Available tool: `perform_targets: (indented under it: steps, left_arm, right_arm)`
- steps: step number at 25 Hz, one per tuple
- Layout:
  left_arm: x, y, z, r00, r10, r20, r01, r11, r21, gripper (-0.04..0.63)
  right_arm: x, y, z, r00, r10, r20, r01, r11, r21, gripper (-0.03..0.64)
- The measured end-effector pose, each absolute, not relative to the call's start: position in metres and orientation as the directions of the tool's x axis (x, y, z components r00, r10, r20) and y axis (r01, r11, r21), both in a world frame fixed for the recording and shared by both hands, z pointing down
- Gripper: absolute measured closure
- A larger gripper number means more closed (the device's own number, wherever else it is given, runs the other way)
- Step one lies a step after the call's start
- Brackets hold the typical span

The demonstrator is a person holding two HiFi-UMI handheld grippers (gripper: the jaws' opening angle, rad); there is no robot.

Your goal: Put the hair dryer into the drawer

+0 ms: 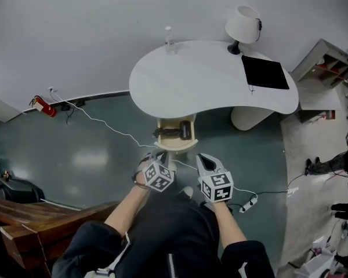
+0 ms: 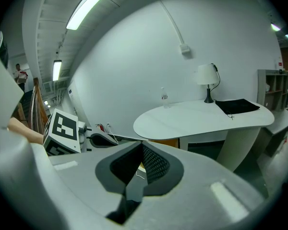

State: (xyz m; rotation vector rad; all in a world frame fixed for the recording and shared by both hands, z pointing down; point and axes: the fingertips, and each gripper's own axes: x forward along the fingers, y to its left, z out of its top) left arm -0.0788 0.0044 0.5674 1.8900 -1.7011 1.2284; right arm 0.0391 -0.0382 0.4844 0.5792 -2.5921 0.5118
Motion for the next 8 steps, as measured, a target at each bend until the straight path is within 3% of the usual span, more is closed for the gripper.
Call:
perform_targets:
  steps: [8]
  left_arm:
    - [-0.0773,0.0047,0.572,-0.063,-0.638,0.767,-0.92,-0.261,-0.293,0.572]
  right_arm:
    - [0.0374,-0.0386,0.4833,-0.818,-0.315,0.482,-0.476,0.841,-0.259,0.614]
